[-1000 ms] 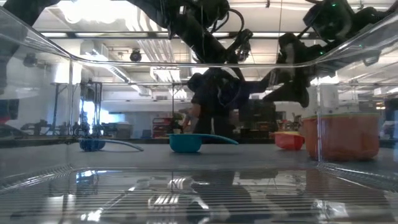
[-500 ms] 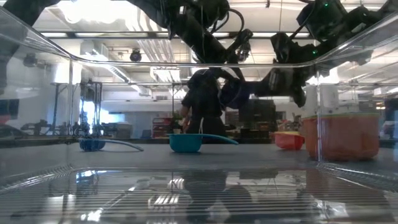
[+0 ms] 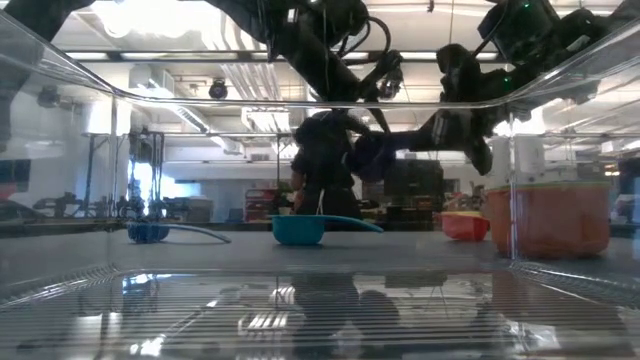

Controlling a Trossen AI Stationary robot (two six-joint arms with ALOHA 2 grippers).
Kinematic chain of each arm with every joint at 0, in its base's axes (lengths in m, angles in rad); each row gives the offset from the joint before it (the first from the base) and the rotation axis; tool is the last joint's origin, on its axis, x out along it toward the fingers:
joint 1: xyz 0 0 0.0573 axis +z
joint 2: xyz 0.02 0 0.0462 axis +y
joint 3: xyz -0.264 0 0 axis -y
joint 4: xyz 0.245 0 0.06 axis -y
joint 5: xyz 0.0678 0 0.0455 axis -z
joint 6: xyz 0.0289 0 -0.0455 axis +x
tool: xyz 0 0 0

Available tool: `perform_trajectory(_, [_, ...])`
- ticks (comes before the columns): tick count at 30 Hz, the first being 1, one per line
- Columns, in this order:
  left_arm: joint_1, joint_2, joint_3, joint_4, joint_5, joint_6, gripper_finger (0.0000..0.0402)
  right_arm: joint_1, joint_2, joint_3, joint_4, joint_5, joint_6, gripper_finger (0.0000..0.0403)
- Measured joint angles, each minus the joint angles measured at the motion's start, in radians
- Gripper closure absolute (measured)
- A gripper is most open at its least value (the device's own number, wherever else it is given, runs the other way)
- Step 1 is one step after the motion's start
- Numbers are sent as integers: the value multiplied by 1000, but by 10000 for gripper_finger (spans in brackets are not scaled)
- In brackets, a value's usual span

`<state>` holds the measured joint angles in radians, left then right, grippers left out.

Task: Nest measuring cups in basket
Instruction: Stack the purple measuring cup on top of the green measuring cup

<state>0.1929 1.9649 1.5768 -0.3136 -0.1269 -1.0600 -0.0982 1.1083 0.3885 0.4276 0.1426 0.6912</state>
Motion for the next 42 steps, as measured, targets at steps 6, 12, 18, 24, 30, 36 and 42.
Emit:
perform_trajectory(6, [12,-38,0,-82,-4,93,282,-1,-55,0,-44,-14,43,395])
perform_trajectory(12, [19,-101,-1,-96,-4,258,223,0,-126,-1,-94,-72,93,395])
perform_trajectory(18, [35,-183,-1,-158,-14,345,208,1,-200,-1,-82,-143,132,395])
perform_trajectory(24, [54,-273,-1,-245,-94,448,208,2,-285,-1,-78,-241,154,395])
perform_trajectory(30, [59,-359,-1,-255,-98,564,208,2,-341,-1,-78,-379,227,395])
perform_trajectory(36, [61,-431,-23,-255,-102,659,223,2,-346,-1,-94,-471,309,394])
perform_trajectory(42, [72,-530,-181,-188,-98,640,246,2,-346,-2,-151,-580,345,394])
